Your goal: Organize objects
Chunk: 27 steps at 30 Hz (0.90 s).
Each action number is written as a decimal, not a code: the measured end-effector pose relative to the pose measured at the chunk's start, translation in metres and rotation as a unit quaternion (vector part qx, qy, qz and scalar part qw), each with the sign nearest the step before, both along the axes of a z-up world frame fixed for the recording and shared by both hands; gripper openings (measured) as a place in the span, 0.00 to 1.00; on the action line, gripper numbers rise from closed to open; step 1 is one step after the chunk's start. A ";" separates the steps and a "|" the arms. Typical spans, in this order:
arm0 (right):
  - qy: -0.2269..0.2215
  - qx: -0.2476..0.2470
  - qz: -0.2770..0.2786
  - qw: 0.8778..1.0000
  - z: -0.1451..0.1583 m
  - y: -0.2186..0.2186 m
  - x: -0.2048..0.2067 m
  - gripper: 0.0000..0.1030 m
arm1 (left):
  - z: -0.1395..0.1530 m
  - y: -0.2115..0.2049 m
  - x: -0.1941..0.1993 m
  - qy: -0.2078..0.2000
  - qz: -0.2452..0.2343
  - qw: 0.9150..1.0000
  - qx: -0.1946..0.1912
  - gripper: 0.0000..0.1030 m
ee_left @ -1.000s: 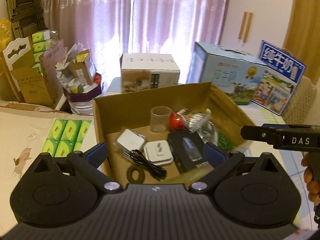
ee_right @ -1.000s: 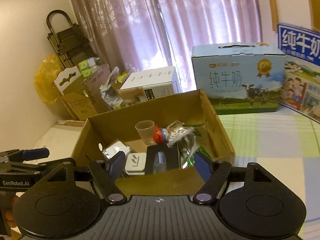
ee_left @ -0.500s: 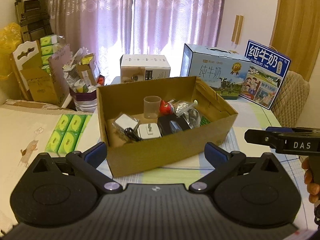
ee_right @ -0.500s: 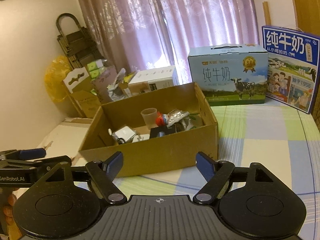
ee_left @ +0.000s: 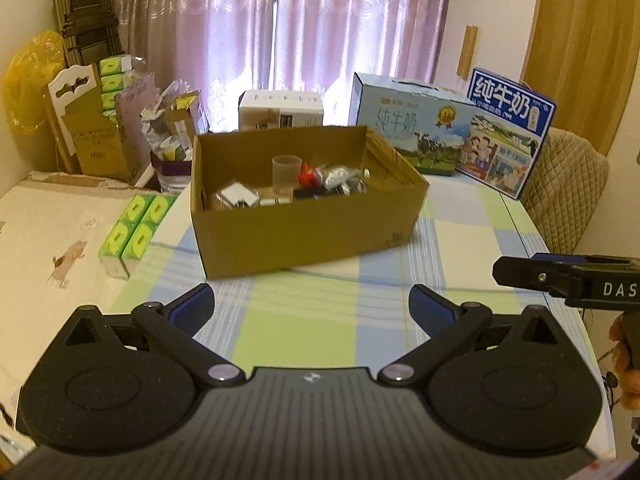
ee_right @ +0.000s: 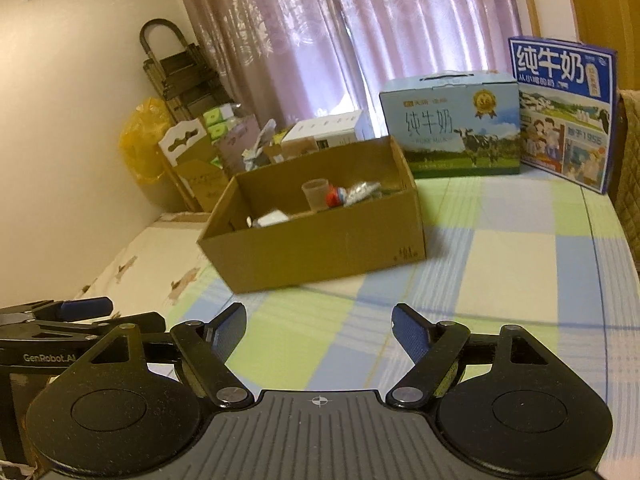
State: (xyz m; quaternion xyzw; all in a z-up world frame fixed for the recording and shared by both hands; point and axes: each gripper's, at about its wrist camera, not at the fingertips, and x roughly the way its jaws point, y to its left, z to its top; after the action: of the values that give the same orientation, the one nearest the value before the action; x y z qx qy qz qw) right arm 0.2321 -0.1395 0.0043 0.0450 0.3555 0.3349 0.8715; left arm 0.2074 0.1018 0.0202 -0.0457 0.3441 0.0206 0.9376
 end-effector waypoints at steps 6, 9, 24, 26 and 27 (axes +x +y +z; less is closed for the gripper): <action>0.010 -0.008 0.015 1.000 -0.007 -0.021 -0.032 0.75 | -0.008 -0.022 -0.038 0.015 0.006 1.000 0.000 0.99; 0.013 -0.017 0.021 1.000 -0.011 -0.029 -0.047 0.75 | -0.013 -0.032 -0.055 0.024 0.009 1.000 -0.002 0.99; 0.027 -0.043 0.038 0.998 -0.029 -0.049 -0.096 0.75 | -0.026 -0.061 -0.115 0.043 0.028 0.999 0.000 0.99; 0.029 -0.043 0.038 0.998 -0.030 -0.050 -0.100 0.75 | -0.027 -0.063 -0.120 0.046 0.029 0.999 -0.001 0.99; 0.029 -0.043 0.038 0.998 -0.030 -0.051 -0.101 0.75 | -0.028 -0.064 -0.123 0.047 0.029 0.998 -0.001 0.99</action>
State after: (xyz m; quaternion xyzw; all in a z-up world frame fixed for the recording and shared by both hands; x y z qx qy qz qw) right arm 0.1308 -0.1901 -0.0258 0.0035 0.3966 0.3508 0.8483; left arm 0.0849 0.0375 -0.0080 -0.0550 0.3861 0.0494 0.9195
